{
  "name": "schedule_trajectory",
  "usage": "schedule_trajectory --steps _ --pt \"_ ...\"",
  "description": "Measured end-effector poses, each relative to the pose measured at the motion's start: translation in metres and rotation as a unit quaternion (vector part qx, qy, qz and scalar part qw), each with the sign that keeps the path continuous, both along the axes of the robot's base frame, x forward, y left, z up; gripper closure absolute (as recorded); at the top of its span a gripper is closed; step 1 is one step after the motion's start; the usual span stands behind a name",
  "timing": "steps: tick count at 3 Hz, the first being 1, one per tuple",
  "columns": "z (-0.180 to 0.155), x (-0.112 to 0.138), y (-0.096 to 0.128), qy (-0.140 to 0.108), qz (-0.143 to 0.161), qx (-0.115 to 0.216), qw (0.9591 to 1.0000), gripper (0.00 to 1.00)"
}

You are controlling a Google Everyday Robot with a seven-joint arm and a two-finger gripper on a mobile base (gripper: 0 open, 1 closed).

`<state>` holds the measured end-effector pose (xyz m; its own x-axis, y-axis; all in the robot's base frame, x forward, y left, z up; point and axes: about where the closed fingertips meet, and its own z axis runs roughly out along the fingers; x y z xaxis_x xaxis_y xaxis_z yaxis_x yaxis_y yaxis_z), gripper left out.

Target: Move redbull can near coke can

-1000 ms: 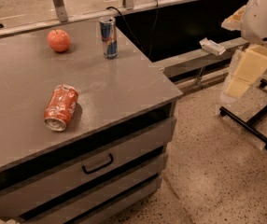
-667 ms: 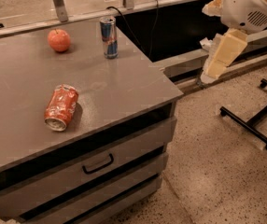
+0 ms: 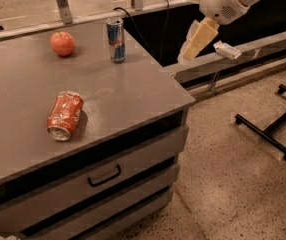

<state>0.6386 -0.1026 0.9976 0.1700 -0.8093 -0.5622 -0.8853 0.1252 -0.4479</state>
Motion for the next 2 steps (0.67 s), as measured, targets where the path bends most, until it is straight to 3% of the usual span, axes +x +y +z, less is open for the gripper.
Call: schedule_trajectory --steps 2 --pt "-0.0002 0.01 0.0059 -0.006 0.009 0.012 0.9999 0.0"
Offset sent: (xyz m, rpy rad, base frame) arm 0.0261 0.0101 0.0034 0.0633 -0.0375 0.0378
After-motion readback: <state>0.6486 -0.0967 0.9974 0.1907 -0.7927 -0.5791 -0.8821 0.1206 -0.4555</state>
